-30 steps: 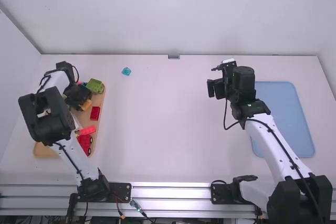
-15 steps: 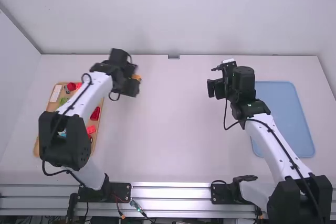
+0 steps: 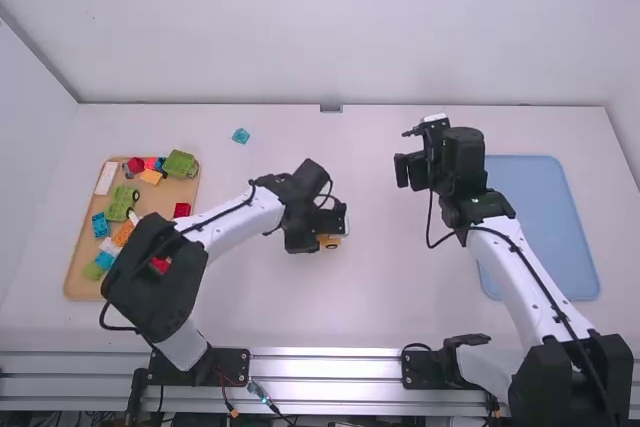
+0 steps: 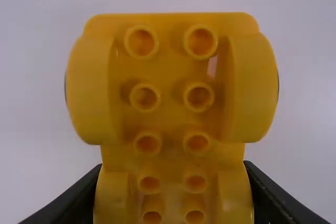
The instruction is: Assemble lego blocks to make yellow taxi
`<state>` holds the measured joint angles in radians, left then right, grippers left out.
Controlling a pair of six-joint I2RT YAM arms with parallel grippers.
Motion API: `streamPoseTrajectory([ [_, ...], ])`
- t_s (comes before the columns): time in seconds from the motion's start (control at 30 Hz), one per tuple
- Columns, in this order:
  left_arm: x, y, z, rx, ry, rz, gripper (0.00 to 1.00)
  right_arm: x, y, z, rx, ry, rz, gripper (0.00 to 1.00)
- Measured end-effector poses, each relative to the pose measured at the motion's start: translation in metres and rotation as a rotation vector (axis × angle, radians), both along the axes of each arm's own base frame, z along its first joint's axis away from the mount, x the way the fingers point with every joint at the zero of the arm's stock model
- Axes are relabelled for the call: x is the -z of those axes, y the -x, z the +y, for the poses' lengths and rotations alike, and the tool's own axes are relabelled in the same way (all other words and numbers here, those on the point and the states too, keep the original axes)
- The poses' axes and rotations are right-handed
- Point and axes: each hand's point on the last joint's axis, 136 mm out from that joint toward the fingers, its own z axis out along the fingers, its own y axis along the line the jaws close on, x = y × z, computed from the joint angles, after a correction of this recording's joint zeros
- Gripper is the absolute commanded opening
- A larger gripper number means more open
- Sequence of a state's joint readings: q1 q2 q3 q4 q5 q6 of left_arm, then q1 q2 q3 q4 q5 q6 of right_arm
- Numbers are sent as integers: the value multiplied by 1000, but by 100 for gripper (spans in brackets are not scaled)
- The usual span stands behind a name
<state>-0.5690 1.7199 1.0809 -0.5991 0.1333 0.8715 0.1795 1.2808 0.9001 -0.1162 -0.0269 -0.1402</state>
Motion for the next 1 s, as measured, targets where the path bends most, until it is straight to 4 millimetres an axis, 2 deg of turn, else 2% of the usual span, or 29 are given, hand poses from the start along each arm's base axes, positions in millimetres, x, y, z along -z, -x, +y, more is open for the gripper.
streamPoseTrajectory([
  [0.07,7,5,0,30,-8,-3,31,1,0,0,1,1,3,99],
  [0.17,15,9,2,52,-13,-5,37,1,1,0,2,1,4,99],
  [0.37,20,13,-3,65,11,17,36,0,0,0,1,0,2,100],
  [0.5,36,13,-2,53,-7,45,40,0,0,0,0,1,2,99],
  [0.53,39,12,-2,47,-11,46,46,0,0,0,2,1,2,99],
  [0.57,41,12,-2,44,-15,49,56,0,0,0,1,1,2,99],
  [0.6,41,12,-1,40,-19,49,73,0,0,0,-1,0,2,99],
  [0.67,41,11,-1,33,-18,45,82,1,0,0,0,1,3,99],
  [0.73,41,8,-3,32,-11,33,99,1,1,0,-1,1,6,99],
  [1.0,41,12,1,-5,-25,63,99,2,1,0,-1,2,8,99],
])
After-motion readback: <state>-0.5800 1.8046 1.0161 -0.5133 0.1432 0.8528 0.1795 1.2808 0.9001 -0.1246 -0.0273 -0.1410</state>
